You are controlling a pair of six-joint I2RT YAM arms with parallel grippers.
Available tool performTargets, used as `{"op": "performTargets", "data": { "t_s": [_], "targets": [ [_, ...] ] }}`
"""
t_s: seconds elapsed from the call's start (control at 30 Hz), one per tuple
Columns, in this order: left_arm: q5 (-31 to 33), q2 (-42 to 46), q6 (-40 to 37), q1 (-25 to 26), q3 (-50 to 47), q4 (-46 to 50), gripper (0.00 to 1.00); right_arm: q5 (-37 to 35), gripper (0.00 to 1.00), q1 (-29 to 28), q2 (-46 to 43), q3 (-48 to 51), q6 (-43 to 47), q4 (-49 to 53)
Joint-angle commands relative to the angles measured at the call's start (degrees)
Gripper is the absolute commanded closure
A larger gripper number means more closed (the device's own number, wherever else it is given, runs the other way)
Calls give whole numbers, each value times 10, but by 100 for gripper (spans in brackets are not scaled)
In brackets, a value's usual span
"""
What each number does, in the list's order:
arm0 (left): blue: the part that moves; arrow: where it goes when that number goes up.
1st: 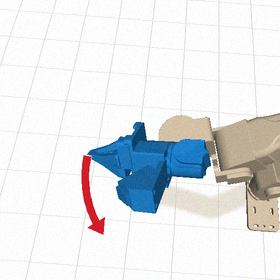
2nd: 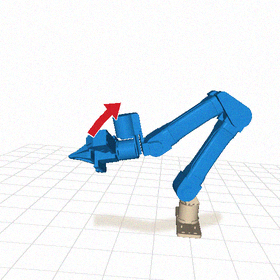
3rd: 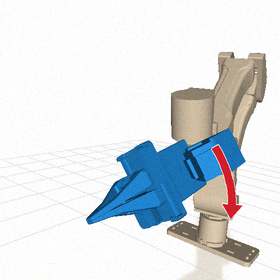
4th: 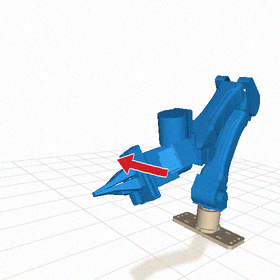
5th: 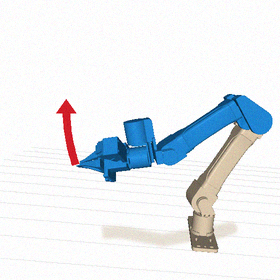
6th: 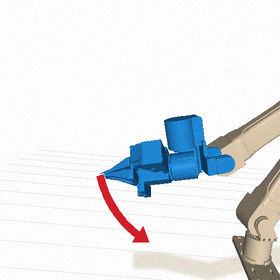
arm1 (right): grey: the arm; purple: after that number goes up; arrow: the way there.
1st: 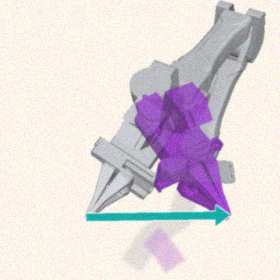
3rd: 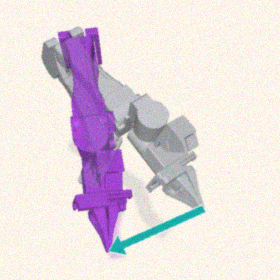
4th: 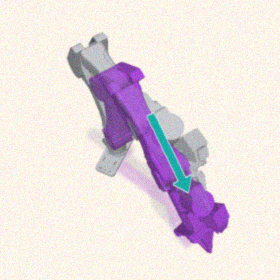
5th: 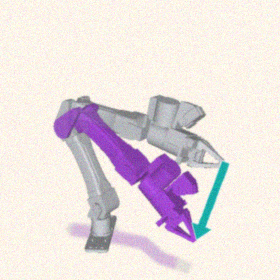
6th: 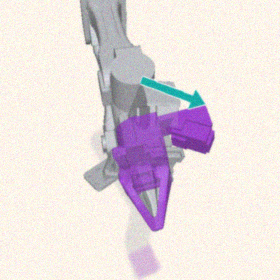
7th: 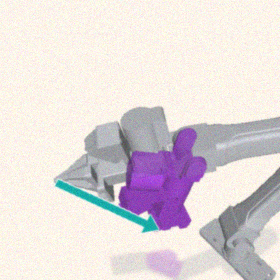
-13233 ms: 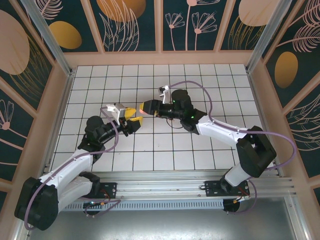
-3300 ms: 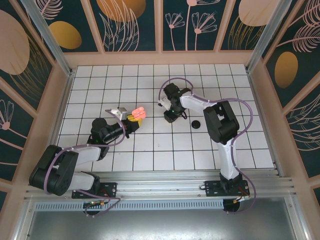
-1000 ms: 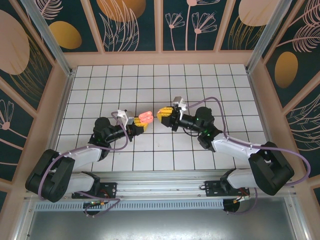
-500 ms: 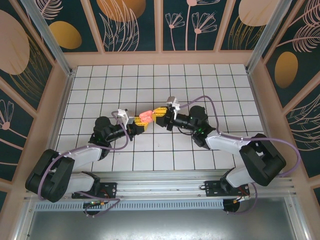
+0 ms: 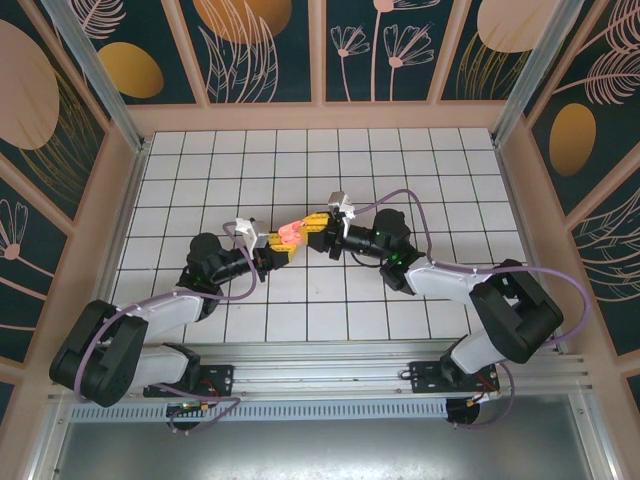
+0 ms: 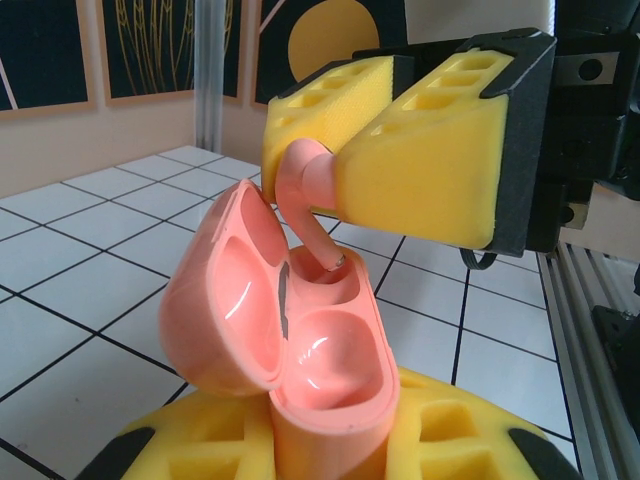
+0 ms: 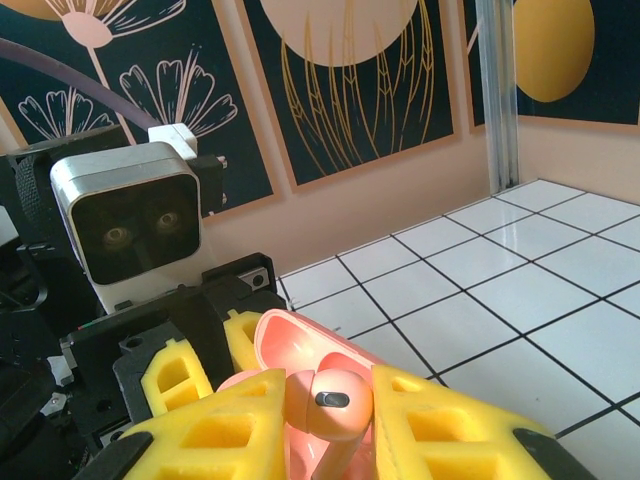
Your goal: Insert wireless bluetooth earbuds into charging case
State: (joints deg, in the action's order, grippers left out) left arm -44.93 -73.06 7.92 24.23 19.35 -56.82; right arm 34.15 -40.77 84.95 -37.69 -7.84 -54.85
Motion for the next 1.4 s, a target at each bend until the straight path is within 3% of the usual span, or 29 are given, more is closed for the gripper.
{"op": "performTargets", "data": {
  "t_s": [0.0,0.63,1.37],
  "targets": [
    [-5,15,1,3,10,-16,87,-9,77,-5,7,-8,8,-31],
    [12,38,7,3,8,-17,86,-35,77,-24,-15,-6,80,59],
    [15,27,-1,3,10,-7,86,-37,55,-26,-70,-3,57,43]
  ]
}}
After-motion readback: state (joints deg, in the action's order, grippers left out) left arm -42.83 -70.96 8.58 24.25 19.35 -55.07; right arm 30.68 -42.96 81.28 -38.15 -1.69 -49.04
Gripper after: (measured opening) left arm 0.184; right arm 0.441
